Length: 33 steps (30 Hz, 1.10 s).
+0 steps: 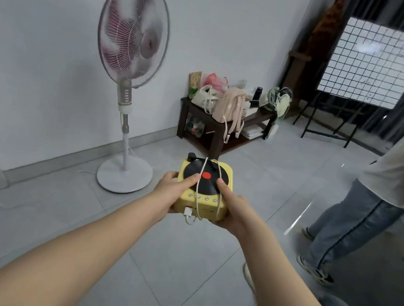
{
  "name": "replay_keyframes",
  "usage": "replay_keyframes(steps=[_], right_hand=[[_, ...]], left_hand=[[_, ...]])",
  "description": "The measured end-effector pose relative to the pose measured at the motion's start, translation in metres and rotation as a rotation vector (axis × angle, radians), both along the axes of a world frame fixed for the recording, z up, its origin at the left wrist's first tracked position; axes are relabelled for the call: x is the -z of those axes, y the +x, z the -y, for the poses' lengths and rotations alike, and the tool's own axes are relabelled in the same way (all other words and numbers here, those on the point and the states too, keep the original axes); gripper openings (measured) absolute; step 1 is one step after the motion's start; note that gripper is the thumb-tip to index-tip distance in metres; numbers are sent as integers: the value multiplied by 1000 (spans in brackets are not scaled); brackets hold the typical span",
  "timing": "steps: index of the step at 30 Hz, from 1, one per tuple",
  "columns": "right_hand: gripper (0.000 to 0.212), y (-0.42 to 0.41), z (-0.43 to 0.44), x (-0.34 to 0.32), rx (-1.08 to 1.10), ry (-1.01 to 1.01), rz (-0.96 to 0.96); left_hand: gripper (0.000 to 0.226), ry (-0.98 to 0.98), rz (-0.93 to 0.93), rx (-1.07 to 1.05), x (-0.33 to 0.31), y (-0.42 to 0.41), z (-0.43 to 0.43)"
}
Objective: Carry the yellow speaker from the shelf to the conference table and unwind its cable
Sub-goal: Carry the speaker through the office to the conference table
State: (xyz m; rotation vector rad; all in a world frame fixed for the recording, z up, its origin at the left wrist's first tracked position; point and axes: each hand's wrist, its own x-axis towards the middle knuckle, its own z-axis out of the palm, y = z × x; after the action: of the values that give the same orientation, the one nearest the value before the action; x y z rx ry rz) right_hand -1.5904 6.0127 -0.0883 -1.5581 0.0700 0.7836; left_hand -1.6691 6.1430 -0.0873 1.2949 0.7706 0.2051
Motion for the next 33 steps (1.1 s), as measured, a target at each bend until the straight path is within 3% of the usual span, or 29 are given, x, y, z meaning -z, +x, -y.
replay_keyframes(steps=[23,29,33], right_hand=[[66,207,-107,-2,223,6,-14],[64,289,-127,-1,221,-1,-12],[61,355,-141,-5,219,25,-11]], left_hand=[[60,-19,5,241,-1,240,-125],[45,-20,12,251,3,323,-145],[50,21,17,254,-1,392,-161]])
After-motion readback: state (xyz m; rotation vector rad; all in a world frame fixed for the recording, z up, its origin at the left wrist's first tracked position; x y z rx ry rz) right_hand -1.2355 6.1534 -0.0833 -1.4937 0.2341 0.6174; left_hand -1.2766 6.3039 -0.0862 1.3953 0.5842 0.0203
